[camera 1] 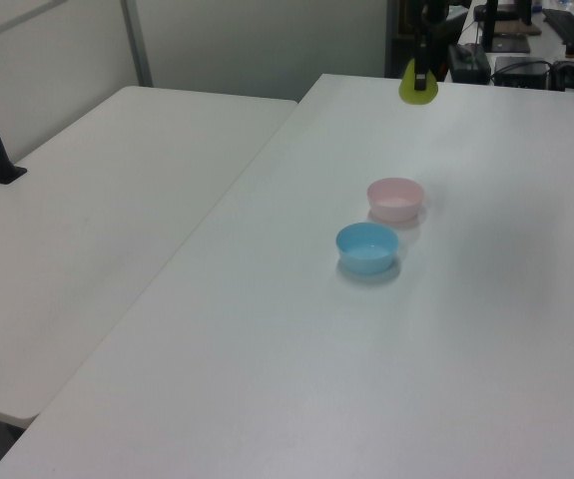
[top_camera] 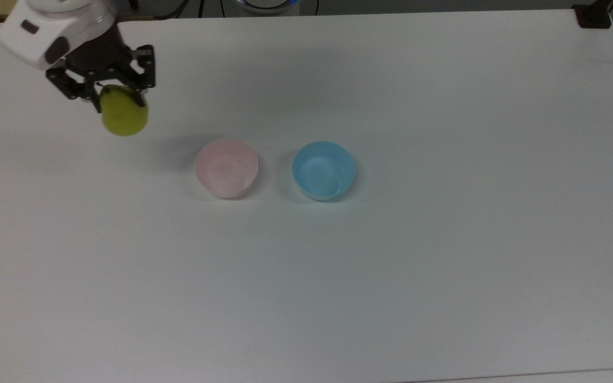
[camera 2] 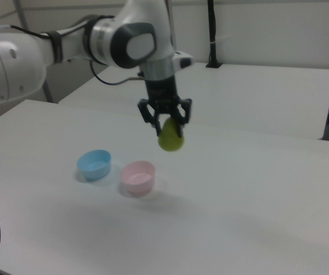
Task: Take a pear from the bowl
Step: 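Carry the pear away from the bowls and lower it to the table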
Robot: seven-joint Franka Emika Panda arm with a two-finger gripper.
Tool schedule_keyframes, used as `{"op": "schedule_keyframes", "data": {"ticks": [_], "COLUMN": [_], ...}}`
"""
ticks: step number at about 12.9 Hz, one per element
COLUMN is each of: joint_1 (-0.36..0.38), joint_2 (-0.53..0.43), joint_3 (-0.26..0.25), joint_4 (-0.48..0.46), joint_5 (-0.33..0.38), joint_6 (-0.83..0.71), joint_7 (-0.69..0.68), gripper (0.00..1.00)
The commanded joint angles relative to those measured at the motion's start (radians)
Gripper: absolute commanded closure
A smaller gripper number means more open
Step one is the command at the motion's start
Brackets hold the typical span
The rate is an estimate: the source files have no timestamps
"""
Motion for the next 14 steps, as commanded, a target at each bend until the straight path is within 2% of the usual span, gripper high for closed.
{"op": "schedule_keyframes", "data": {"ticks": [1, 6, 12, 13, 14], "joint_1": [-0.076, -0.151, -0.189, -0.189, -0.189], "joint_2": [0.088, 0.239, 0.31, 0.315, 0.315], "joint_3": [0.003, 0.001, 0.0, 0.0, 0.0], "joint_4": [0.03, 0.028, 0.022, 0.022, 0.022], "joint_5": [0.008, 0.0, 0.003, 0.006, 0.008], "joint_6": [0.074, 0.307, 0.331, 0.331, 0.329], "joint_7": [-0.081, -0.119, -0.165, -0.162, -0.159], "gripper": [1.0, 1.0, 0.99, 0.77, 0.37]}}
